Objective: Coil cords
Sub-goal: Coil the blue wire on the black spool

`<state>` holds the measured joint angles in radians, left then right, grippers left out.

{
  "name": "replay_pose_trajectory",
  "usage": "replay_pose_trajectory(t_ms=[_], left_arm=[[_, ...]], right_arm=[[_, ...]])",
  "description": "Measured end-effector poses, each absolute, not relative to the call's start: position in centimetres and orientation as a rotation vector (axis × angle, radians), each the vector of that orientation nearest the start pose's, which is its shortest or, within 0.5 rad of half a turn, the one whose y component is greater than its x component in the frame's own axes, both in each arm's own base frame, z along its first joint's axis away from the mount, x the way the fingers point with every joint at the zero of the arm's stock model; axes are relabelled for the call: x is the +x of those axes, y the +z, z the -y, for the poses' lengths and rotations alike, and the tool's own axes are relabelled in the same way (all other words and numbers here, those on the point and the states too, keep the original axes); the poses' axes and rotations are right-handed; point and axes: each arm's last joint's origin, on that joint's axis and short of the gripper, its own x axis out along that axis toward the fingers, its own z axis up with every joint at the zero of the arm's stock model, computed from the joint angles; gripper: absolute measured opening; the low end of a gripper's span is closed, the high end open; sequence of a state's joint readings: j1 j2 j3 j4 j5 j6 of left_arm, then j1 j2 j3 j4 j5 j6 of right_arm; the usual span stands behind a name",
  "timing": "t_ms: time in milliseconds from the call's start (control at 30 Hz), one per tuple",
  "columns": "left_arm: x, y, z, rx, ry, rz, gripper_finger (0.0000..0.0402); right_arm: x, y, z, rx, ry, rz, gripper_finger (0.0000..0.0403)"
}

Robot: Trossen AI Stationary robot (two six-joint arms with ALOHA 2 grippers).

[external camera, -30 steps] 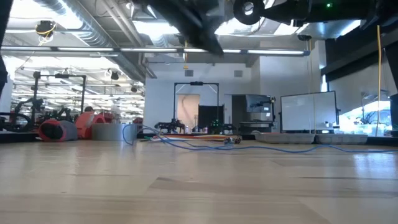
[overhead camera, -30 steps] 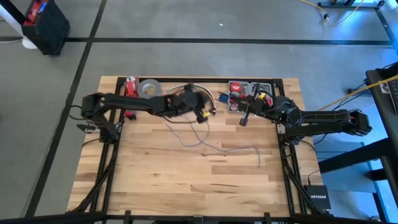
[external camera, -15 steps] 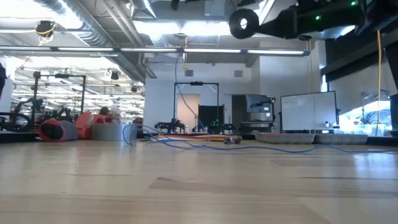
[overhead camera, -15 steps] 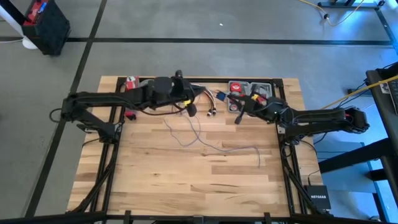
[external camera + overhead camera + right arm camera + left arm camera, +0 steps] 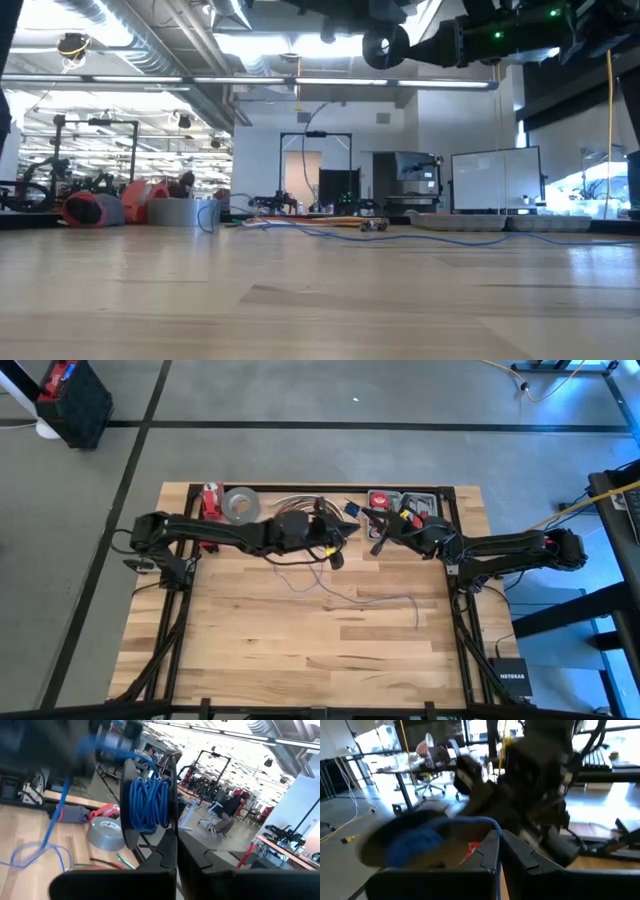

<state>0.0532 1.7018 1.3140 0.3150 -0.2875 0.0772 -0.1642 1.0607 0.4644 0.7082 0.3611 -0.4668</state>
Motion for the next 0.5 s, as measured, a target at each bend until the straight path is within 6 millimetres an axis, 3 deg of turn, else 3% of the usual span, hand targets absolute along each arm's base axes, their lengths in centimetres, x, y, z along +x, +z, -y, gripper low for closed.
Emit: replay_pose_trajectory(t_ms=[200, 500], left_arm=[[41.4, 29.8, -3.1, 0.085, 0.341, -0.099, 0.0005], [42.3, 28.3, -4.3, 0.101, 0.374, -0.104, 0.0005]], right_arm=[[21.6, 26.2, 4.6, -0.399, -0.544, 0.055, 0.0001], [21.4, 26.8, 4.4, -0.357, -0.499, 0.134, 0.0001]])
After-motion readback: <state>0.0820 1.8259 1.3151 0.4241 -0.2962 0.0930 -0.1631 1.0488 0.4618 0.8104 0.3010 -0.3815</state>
